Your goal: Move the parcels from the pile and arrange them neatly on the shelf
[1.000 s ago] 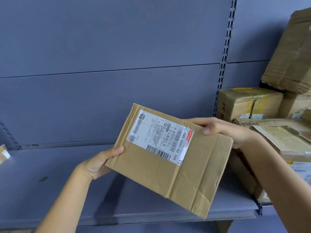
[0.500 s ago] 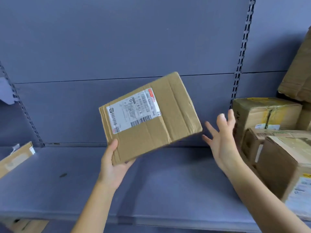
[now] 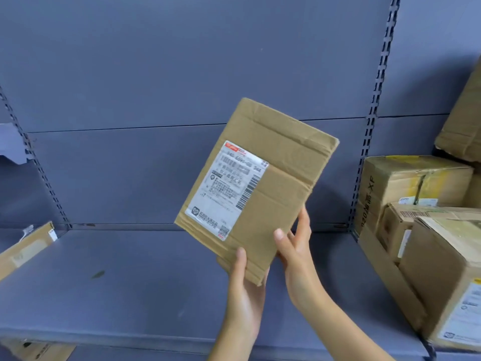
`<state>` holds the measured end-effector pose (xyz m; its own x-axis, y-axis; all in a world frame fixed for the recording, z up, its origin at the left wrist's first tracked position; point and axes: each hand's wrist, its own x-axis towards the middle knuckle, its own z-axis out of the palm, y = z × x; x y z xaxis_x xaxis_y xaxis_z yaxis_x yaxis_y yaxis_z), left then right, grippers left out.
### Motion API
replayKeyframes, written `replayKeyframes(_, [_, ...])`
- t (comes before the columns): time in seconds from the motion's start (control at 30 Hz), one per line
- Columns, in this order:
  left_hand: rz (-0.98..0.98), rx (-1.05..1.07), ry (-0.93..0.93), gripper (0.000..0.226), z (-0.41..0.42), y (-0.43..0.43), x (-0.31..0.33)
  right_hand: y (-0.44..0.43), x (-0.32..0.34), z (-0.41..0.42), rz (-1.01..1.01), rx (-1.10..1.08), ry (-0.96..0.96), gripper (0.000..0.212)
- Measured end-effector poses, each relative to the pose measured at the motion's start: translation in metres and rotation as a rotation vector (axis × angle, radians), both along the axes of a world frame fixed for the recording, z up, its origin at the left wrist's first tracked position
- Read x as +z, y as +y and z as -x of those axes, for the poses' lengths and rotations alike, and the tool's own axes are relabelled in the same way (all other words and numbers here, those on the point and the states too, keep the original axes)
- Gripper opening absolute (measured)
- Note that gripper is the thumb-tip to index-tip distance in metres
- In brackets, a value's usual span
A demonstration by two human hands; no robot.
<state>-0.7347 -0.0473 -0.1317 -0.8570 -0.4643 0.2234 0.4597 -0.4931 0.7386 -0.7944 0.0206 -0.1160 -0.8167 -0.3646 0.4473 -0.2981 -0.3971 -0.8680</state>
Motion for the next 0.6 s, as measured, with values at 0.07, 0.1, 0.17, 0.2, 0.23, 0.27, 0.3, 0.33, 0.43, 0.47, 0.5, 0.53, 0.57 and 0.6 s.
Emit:
replayKeyframes(0.07, [0.078,0.024,-0.003,0.081,0.001,0.004,-0.004,0.0,-0.002,-0.003,0.0,-0.042,-0.008,0.079])
replayKeyframes(0.1, [0.099,0.003,-0.003,0.08,0.002,0.004,-0.006,0.002,-0.003,-0.002,0.005,-0.066,-0.031,0.078])
replayKeyframes(0.17, [0.123,-0.03,-0.018,0.086,0.005,0.003,-0.009,0.008,-0.003,0.004,0.007,-0.088,-0.065,0.078])
replayKeyframes(0.2, [0.112,-0.008,-0.026,0.094,0.006,0.001,-0.007,0.013,-0.002,0.008,0.002,-0.091,-0.073,0.078])
replayKeyframes(0.23, [0.083,0.04,-0.03,0.102,0.007,-0.003,-0.005,0.02,-0.003,0.011,-0.01,-0.099,-0.083,0.079])
replayKeyframes(0.27, [0.049,0.099,-0.027,0.106,0.008,-0.008,-0.003,0.027,-0.003,0.014,-0.028,-0.108,-0.096,0.081])
replayKeyframes(0.3, [0.025,0.158,-0.022,0.102,0.008,-0.015,0.0,0.035,-0.004,0.015,-0.048,-0.112,-0.108,0.083])
replayKeyframes(0.33, [0.027,0.202,-0.015,0.088,0.008,-0.021,0.002,0.044,-0.005,0.016,-0.065,-0.106,-0.119,0.086])
replayKeyframes(0.43, [0.187,0.163,-0.009,0.053,0.005,-0.028,0.005,0.072,-0.007,0.013,-0.069,-0.068,-0.158,0.098])
replayKeyframes(0.47, [0.23,0.115,-0.012,0.052,0.003,-0.026,0.006,0.08,-0.007,0.011,-0.062,-0.064,-0.164,0.101])
replayKeyframes(0.5, [0.255,0.078,-0.011,0.052,0.001,-0.021,0.007,0.087,-0.006,0.009,-0.058,-0.061,-0.161,0.101])
replayKeyframes(0.53, [0.272,0.057,-0.008,0.054,-0.002,-0.016,0.009,0.095,-0.004,0.006,-0.058,-0.057,-0.156,0.099])
replayKeyframes(0.57, [0.286,0.043,-0.006,0.054,-0.006,-0.01,0.011,0.102,-0.002,0.003,-0.061,-0.057,-0.156,0.096])
replayKeyframes(0.6, [0.303,0.036,0.0,0.053,-0.01,-0.003,0.013,0.109,0.0,0.0,-0.064,-0.062,-0.161,0.094])
